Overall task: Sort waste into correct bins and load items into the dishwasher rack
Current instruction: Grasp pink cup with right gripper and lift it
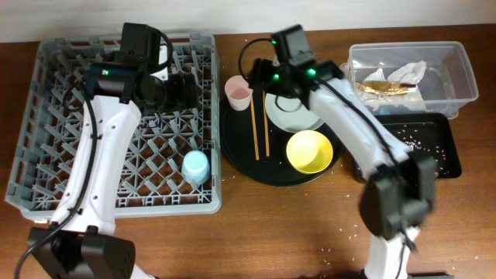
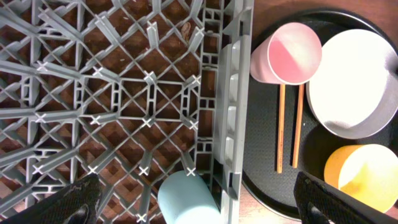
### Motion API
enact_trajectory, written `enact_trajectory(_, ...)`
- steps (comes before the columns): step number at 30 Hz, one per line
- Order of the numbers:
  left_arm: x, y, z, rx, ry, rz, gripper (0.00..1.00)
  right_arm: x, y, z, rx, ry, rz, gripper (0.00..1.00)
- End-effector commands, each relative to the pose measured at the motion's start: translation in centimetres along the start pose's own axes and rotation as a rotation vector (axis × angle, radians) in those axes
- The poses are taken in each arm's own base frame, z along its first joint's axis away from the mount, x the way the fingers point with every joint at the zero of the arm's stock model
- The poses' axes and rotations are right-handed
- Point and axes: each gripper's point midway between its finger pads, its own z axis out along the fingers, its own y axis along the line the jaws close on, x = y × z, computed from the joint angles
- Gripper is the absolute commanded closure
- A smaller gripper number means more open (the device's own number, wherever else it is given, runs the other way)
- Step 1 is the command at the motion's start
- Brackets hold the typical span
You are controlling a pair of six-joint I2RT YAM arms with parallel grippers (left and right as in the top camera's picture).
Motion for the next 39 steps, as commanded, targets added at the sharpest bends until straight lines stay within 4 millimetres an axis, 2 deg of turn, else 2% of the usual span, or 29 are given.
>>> enact_trajectory(1,-0.2,-0.2,-0.8,0.006,-0.011,0.021,0.02,-0.6,-0.1,3.4,0.054,0.008,0.026,0.31)
enact_trajectory(6,0.2,0.0,-0.8,-0.003,0.008,0.02,0.02,-0.1,-1.4,6.0,0.093,0.026,0.03,0.37)
enact_trajectory(9,0.2,0.0,-0.8,-0.003,0.008,0.02,0.02,0.3,-1.9,7.1,0.101,0.038,0.031,0.48)
enact_trajectory(12,0.2,0.0,-0.8,-0.003,0.008,0.02,0.02,0.5,-2.0,7.4,0.104,0.042,0.027,0.64)
enact_trajectory(14,0.2,0.0,-0.8,-0.003,0.008,0.02,0.02,0.6,-2.0,7.4,0.106,0.044,0.027,0.7)
enact_trajectory(20,0.3,0.0,-0.8,-0.003,0.009,0.02,0.02,2.3,-2.3,8.9,0.113,0.092,0.022,0.7)
enact_trajectory(22,0.3,0.0,-0.8,-0.003,0.009,0.02,0.02,2.7,-2.1,9.2,0.111,0.102,0.01,0.73)
enact_trajectory(24,0.3,0.0,-0.8,-0.003,0.009,0.02,0.02,2.8,-2.1,9.2,0.11,0.103,0.003,0.8)
enact_trajectory(26,0.3,0.0,-0.8,-0.003,0.009,0.02,0.02,2.6,-2.1,8.8,0.113,0.105,0.004,0.94)
enact_trajectory(29,0.3,0.0,-0.8,-0.003,0.009,0.019,0.02,2.0,-2.1,6.9,0.095,0.119,-0.013,0.96)
enact_trajectory(34,0.3,-0.3,-0.8,0.017,0.012,0.018,0.01,0.2,-1.7,-1.3,0.002,0.164,-0.038,0.96)
enact_trajectory(37,0.5,-1.3,-0.9,0.093,0.028,0.011,0.01,0.3,-2.0,-6.8,-0.074,0.219,-0.05,0.96)
enact_trajectory(39,0.6,-1.8,-1.0,0.137,0.039,0.004,0.01,0.7,-2.2,-9.2,-0.099,0.245,-0.064,0.96)
